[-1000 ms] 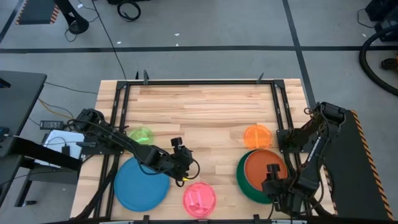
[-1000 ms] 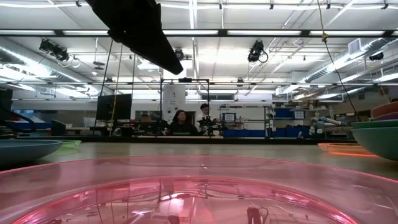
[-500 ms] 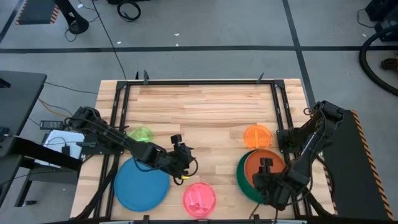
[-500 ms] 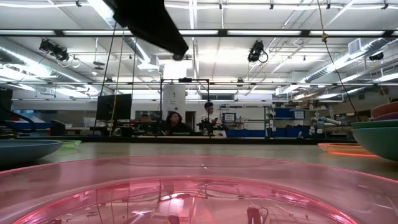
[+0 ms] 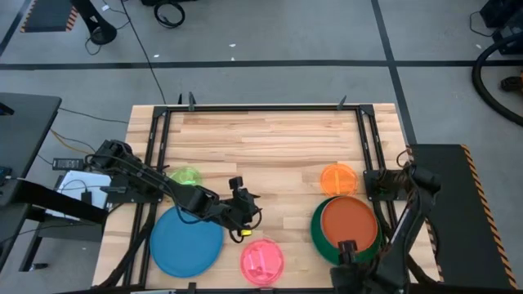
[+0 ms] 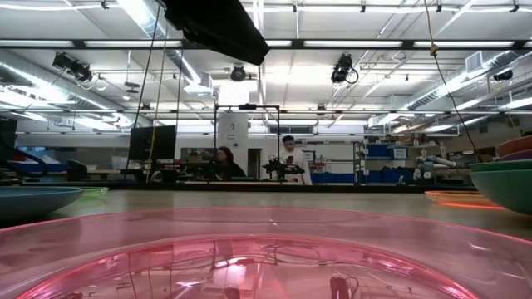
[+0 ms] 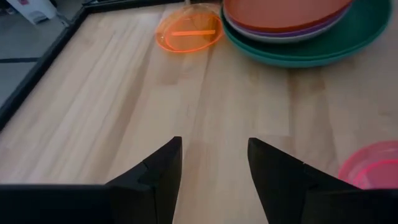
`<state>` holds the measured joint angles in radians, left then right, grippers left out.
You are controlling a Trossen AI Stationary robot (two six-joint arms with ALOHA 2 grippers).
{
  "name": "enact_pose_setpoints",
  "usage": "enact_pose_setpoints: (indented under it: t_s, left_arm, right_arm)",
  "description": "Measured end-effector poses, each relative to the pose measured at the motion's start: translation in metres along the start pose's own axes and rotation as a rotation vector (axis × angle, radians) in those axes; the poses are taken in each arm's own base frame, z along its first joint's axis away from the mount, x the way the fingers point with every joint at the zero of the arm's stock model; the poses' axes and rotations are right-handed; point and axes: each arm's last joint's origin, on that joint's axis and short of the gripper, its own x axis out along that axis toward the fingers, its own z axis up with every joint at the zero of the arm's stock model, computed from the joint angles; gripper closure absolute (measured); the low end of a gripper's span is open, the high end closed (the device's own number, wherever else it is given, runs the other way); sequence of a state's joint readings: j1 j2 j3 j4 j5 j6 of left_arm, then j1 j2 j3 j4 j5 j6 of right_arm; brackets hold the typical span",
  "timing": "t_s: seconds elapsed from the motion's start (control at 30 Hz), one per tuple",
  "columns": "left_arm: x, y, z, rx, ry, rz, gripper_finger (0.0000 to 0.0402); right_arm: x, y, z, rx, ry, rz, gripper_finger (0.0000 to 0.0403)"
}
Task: Stack plastic plates
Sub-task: Put the stack of plates on top of the blue plate
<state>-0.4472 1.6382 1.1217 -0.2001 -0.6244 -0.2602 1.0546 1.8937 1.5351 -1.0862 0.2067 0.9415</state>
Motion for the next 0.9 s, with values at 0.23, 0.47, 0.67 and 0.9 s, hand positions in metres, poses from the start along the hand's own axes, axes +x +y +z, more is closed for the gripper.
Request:
enact_pose_setpoints:
  t_s: [0.23,0.47,0.67,0.9]
  left_arm:
    - [-0.017,-0.022,-0.005,-0.056,-0.005,-0.093,0.0214]
    - [-0.039,-0.048,-0.014,-0.081,-0.009,-0.183,0.0214]
    - [-0.056,-0.062,-0.027,-0.089,0.04,-0.218,0.0214]
    - [-0.076,-0.077,-0.043,-0.129,0.109,-0.259,0.0214]
  right_arm:
    - [0.009,0.025,0.013,0.123,0.097,-0.061,0.0185]
    - [0.035,0.035,0.014,0.418,0.18,-0.108,0.0187]
    - [0.041,0.029,0.016,0.544,0.194,-0.176,0.02]
    - [0.048,0.019,0.027,0.562,0.199,-0.204,0.0208]
